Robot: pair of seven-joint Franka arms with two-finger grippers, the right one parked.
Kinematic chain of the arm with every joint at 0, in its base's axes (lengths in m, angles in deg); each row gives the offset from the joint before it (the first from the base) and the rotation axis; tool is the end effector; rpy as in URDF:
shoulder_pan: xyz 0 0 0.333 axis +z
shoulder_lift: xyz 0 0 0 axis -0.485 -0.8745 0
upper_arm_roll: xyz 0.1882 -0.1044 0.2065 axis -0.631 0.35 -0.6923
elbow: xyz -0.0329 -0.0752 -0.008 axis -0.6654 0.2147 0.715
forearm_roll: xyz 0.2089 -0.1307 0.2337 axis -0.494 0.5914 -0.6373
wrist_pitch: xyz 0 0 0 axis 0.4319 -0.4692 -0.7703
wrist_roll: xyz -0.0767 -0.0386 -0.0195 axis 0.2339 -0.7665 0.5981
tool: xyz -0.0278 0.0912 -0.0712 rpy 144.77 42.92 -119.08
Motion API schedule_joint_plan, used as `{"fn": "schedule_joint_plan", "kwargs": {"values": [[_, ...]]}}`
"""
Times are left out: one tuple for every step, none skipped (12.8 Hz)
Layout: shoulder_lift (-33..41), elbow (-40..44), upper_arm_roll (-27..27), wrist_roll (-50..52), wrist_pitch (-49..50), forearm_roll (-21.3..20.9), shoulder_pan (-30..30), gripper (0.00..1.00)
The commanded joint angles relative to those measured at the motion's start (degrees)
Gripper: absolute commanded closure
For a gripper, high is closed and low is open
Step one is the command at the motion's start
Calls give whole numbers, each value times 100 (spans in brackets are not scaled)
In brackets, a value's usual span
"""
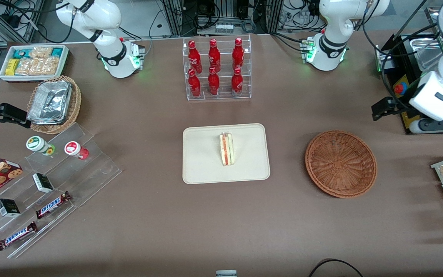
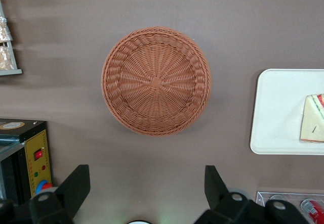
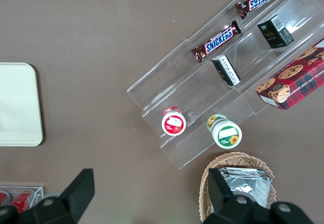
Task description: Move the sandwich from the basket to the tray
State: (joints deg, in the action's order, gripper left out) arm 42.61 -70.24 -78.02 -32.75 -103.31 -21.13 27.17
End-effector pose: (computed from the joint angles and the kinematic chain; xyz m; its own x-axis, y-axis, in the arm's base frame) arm 0.5054 -0.0503 0.5815 0.9948 0.0598 -0.0830 0.0578 -0.9980 -0.0268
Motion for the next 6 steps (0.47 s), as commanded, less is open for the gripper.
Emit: {"fn": "schedule_joint_plan", "kwargs": {"values": [[76,82,-88,-158,277,-8,-96,0],[120,73,-96,-176,295,-8,-88,0],[164,30,-114,-176,321,1,-88,0],[173,3,-244,-176,321,1,-96,0],[182,3,-289,-176,321,1,-105,0],[199,3,-290,-176,330,1,-105,0]]}}
